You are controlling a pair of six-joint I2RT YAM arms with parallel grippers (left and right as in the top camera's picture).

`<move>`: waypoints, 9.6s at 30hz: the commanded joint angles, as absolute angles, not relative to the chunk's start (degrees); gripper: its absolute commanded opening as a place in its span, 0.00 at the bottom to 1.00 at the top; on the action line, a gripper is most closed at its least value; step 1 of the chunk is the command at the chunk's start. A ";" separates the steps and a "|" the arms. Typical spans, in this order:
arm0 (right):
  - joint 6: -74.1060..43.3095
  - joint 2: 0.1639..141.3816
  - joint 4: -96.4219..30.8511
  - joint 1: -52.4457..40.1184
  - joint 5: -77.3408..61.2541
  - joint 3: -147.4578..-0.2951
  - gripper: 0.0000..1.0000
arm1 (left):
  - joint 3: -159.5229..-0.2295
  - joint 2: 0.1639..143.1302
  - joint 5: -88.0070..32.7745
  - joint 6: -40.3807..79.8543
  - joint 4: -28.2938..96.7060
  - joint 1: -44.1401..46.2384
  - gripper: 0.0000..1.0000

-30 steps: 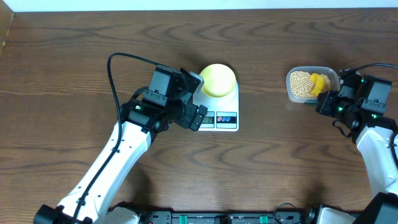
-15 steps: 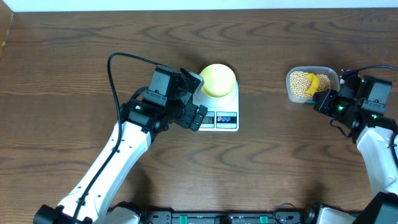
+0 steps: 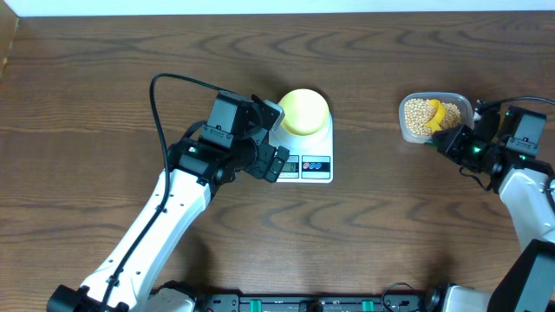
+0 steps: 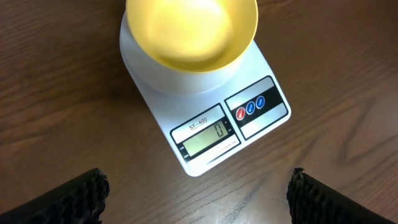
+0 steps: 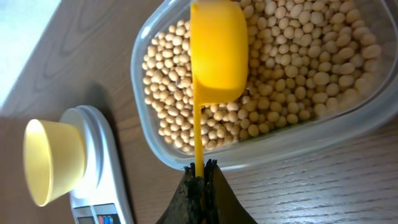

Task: Scoop item into bowl and weigh 50g on scale

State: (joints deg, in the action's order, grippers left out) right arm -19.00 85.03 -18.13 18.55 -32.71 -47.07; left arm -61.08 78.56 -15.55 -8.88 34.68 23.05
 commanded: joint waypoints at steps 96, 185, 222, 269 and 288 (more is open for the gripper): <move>-57.19 85.52 13.08 5.56 -65.95 -46.37 0.01 | -60.82 78.87 -15.18 -9.39 34.85 23.07 0.94; -2.85 78.98 7.66 -27.40 -7.25 -46.50 0.01 | -60.82 78.87 -15.18 -9.39 34.85 23.07 0.94; -4.01 78.76 -19.07 4.89 0.05 -46.26 0.01 | -60.82 78.87 -15.18 -9.39 34.85 23.07 0.94; -25.54 81.87 -18.70 28.18 -48.86 -46.30 0.01 | -60.82 78.87 -15.16 -9.39 34.85 23.07 0.94; -32.82 81.87 -16.71 33.87 -63.46 -46.30 0.01 | -60.82 78.87 -15.18 -9.39 34.85 23.07 0.94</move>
